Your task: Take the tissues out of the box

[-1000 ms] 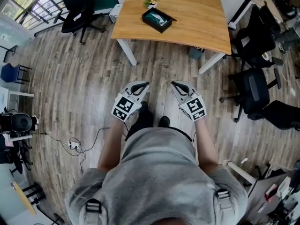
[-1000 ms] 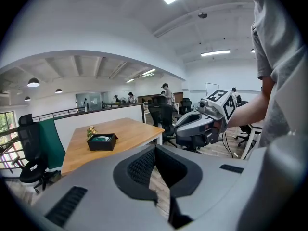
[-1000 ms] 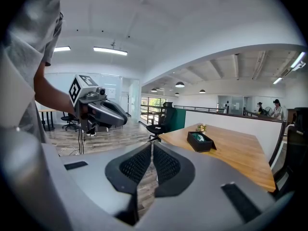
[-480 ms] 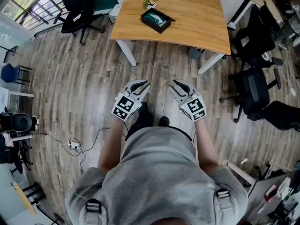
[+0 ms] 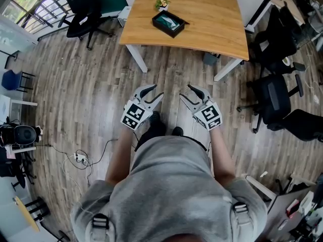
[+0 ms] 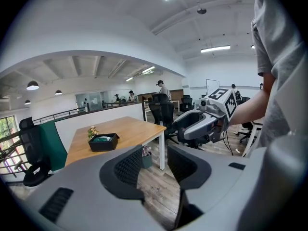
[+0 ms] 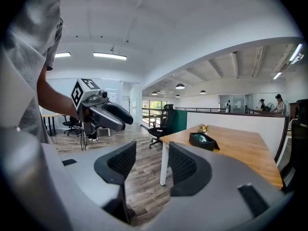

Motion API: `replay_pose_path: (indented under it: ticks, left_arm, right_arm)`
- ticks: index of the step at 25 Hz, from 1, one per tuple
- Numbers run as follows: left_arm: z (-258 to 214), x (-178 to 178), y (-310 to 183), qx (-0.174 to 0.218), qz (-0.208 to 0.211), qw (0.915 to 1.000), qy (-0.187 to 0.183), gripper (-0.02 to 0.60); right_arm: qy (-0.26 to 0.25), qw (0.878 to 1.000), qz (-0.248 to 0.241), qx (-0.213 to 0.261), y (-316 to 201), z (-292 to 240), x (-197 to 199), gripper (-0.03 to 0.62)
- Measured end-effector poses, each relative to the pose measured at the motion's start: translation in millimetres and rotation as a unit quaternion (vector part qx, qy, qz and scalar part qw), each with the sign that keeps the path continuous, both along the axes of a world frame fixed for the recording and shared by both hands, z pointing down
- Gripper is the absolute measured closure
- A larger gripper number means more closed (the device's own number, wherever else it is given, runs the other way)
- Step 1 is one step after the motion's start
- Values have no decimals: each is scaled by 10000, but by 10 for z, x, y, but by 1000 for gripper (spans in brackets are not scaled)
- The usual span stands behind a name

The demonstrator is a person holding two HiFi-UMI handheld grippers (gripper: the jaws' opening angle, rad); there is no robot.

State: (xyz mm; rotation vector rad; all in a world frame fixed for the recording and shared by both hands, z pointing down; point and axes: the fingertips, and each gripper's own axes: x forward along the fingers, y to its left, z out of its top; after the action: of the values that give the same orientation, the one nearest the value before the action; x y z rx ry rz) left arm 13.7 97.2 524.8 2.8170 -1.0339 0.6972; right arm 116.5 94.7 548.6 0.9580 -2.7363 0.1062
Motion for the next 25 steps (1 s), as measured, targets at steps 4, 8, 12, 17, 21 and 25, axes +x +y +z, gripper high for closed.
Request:
replay_pose_path:
  ticks: [4, 8, 12, 17, 21, 25]
  left_arm:
    - [-16, -35, -41, 49, 50, 10000, 46, 379]
    - [21, -70, -115, 24, 119, 9999, -3, 368]
    - [83, -120, -211, -47, 189, 9998, -50, 364]
    - [102, -243, -365, -80, 296, 9995, 57, 362]
    - [95, -440, -595, -147, 383, 9991, 138, 362]
    - [33, -667, -871, -146, 491, 9983, 264, 363]
  right_arm:
    - [-3, 10000, 32, -18, -38, 14, -36, 344]
    - [-3, 10000, -21, -72, -83, 18, -84, 324]
    - [28, 9999, -66, -140, -144, 56, -159, 312]
    - [105, 9998, 32, -178, -285, 97, -292, 306]
    - [143, 9995, 189, -208, -503, 74, -464, 306]
    - [166, 9990, 376, -178, -739, 18, -683, 306]
